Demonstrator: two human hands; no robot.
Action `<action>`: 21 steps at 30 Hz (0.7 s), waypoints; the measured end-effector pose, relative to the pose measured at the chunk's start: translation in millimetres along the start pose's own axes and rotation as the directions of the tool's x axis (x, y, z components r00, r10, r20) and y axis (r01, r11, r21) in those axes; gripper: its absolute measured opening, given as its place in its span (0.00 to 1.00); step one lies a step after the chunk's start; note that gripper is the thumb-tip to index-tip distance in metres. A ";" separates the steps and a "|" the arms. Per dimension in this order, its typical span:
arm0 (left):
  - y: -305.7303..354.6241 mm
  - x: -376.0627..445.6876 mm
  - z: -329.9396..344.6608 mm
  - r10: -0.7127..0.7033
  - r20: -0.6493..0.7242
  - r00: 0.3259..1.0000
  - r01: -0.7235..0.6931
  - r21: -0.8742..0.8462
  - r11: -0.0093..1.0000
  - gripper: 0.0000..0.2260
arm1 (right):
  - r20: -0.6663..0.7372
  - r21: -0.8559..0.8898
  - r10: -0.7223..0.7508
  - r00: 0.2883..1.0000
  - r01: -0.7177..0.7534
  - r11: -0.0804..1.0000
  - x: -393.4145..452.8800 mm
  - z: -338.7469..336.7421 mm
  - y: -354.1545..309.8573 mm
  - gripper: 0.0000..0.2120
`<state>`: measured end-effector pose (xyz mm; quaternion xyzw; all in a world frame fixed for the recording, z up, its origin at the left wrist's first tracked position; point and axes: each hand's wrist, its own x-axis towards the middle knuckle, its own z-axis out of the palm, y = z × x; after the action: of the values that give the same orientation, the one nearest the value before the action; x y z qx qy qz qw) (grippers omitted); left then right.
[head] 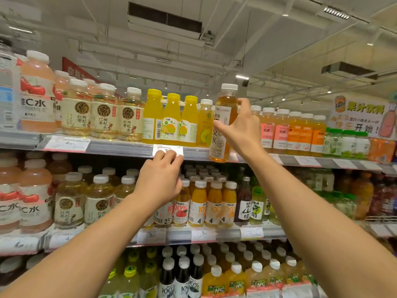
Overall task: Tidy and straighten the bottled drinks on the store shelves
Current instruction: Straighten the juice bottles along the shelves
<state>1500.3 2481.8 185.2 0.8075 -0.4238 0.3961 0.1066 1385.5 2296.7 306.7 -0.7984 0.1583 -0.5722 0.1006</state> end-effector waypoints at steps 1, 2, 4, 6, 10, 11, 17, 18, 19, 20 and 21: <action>-0.6 0.0 0.1 0.004 0.002 1.000 -0.004 -0.002 1.000 0.25 | 0.003 0.027 -0.009 1.000 0.009 1.000 -12.9 -5.9 -2.5 0.34; -1.2 0.0 0.2 0.007 0.005 1.000 -0.007 -0.007 1.000 0.25 | 0.003 0.047 -0.006 1.000 0.006 0.999 -25.8 -10.9 -4.0 0.34; -2.0 -0.6 0.1 0.004 0.014 1.000 -0.004 -0.013 1.000 0.26 | 0.012 0.080 0.008 1.000 -0.009 0.997 -52.2 -19.9 -5.8 0.35; -1.5 -1.7 -0.8 -0.005 0.023 1.000 0.005 -0.026 1.000 0.27 | 0.033 0.112 0.012 0.999 -0.016 0.994 -76.9 -28.9 -5.4 0.36; 4.5 -4.4 -6.5 -0.043 0.069 0.997 0.047 -0.068 0.997 0.30 | 0.082 0.134 0.045 0.996 -0.056 0.989 -113.1 -49.2 0.0 0.37; 6.1 -5.0 -9.4 -0.053 0.087 0.995 0.061 -0.087 0.994 0.31 | 0.088 0.143 0.057 0.994 -0.069 0.987 -119.8 -53.8 2.4 0.37; 17.8 -25.7 -37.4 -0.061 0.202 0.977 0.106 -0.219 0.970 0.27 | 0.169 0.224 0.109 0.980 -0.146 0.964 -148.6 -73.3 25.3 0.38; 22.1 -31.8 -42.9 -0.046 0.205 0.978 0.094 -0.231 0.968 0.24 | 0.182 0.238 0.108 0.977 -0.150 0.960 -152.6 -75.1 29.1 0.38; 26.8 -38.4 -49.4 -0.023 0.212 0.977 0.076 -0.244 0.967 0.21 | 0.200 0.255 0.103 0.974 -0.153 0.955 -156.8 -76.5 32.2 0.37; 31.4 -47.2 -55.3 -0.004 0.223 0.975 0.065 -0.267 0.962 0.18 | 0.220 0.273 0.097 0.971 -0.157 0.949 -162.7 -77.1 34.1 0.36; 35.8 -51.8 -63.5 0.016 0.226 0.974 0.055 -0.303 0.951 0.16 | 0.228 0.281 0.086 0.970 -0.151 0.948 -164.6 -77.3 35.7 0.36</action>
<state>1421.0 2523.0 183.6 0.8249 -0.4818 0.2297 0.1861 1258.9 2325.7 174.4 -0.8199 0.1069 -0.4935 0.2698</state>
